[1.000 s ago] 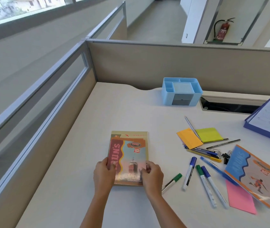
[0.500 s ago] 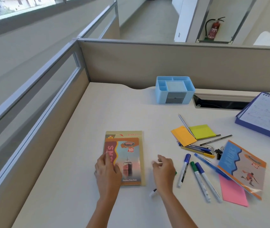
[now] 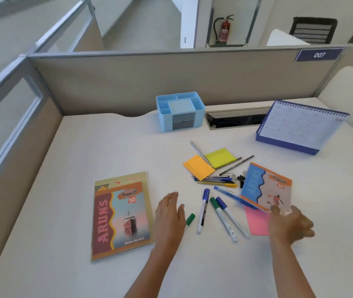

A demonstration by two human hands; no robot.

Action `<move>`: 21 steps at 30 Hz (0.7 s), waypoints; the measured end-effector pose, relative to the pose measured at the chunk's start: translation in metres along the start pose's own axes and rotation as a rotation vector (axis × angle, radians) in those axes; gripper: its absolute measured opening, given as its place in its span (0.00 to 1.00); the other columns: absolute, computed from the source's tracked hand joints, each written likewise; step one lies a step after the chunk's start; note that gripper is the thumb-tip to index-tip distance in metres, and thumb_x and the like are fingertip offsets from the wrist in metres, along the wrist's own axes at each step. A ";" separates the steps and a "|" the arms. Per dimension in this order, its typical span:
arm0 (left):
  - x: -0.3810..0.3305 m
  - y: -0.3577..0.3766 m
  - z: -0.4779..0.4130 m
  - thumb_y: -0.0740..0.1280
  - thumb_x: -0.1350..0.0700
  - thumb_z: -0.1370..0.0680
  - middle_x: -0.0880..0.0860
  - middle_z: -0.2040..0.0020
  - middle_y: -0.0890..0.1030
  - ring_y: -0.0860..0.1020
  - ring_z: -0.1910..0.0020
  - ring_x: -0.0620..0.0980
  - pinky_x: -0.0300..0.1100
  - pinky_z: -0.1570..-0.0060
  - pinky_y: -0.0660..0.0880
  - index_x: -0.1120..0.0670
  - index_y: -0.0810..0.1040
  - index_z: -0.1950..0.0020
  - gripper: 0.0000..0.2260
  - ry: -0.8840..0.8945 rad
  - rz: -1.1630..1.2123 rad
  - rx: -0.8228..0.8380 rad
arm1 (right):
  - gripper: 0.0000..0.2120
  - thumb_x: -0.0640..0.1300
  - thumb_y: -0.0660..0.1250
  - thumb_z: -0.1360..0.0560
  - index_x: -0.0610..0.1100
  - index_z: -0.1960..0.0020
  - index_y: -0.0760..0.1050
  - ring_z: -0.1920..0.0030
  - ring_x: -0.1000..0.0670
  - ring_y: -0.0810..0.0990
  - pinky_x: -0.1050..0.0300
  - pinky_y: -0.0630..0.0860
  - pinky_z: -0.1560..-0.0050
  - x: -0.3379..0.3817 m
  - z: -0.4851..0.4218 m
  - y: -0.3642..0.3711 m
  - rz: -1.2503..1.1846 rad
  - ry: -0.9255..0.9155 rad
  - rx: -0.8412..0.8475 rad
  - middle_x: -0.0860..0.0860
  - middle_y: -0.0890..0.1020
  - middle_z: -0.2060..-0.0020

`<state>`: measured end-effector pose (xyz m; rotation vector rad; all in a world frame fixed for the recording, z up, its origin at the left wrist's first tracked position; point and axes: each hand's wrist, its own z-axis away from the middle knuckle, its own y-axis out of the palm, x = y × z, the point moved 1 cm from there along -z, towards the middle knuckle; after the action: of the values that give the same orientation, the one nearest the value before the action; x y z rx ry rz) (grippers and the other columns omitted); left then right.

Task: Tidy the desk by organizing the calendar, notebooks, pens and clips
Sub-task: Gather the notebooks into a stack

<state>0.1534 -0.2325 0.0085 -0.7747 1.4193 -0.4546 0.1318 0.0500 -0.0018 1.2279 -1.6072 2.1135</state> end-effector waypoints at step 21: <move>0.000 -0.018 -0.017 0.66 0.48 0.22 0.49 0.58 0.85 0.84 0.58 0.44 0.45 0.51 0.80 0.51 0.83 0.52 0.09 -0.351 0.612 0.020 | 0.16 0.30 0.66 0.26 0.38 0.40 0.77 0.61 0.53 0.83 0.61 0.82 0.62 0.023 0.089 0.007 -0.926 0.237 0.617 0.49 0.85 0.60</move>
<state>0.1399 -0.2489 0.0217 -0.3476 1.2371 0.1368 0.1560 -0.0372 0.0143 1.4067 -0.1436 1.9837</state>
